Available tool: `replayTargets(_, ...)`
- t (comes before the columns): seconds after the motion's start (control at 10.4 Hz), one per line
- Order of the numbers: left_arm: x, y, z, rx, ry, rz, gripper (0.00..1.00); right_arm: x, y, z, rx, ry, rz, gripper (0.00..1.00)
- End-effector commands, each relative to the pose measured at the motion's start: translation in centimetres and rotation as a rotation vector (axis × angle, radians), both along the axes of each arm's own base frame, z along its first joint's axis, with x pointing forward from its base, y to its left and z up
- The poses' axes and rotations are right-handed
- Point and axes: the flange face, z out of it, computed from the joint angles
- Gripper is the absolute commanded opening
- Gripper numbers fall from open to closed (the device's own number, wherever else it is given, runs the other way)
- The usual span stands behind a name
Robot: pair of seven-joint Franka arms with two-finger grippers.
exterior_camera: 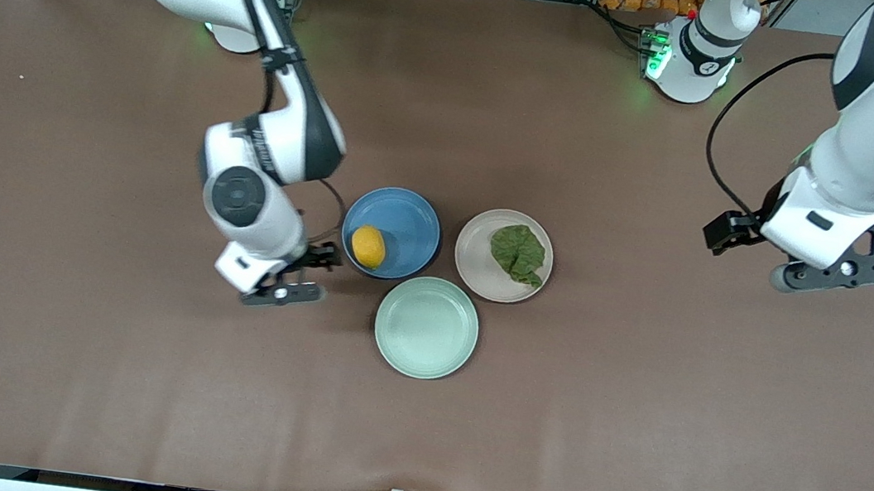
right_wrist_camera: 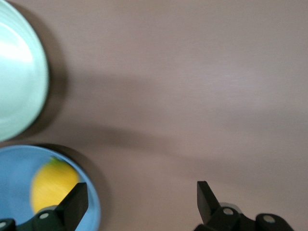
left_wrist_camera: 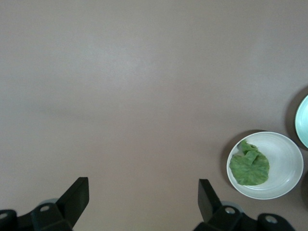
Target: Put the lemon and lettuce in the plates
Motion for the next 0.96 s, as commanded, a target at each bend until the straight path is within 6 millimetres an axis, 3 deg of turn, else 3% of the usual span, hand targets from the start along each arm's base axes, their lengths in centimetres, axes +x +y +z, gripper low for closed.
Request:
replayTargets(0.0, -1.4, 0.6, 1.1, -0.013, 0.019, -0.021, 1.00, 0.5, -6.3, 5.4, 0.007, 0.014, 0.100, 1.00)
replayTargets(0.19, -1.9, 0.6, 2.1, -0.015, 0.004, -0.033, 1.00, 0.8, -11.7, 9.0, 0.034, 0.012, 0.124, 1.00)
replayTargets(0.58, -2.7, 3.2, 3.4, -0.052, 0.001, -0.074, 1.00, -0.4, -19.0, 14.1, 0.047, 0.028, 0.020, 1.00)
replayTargets(0.77, -2.9, 3.8, 3.8, -0.058, 0.000, -0.115, 1.00, -1.7, -22.2, 17.4, 0.068, 0.013, -0.027, 1.00)
replayTargets(0.86, -3.0, 5.1, 4.6, -0.056, -0.011, -0.128, 1.00, -2.5, -24.1, 18.8, 0.080, -0.001, -0.054, 1.00)
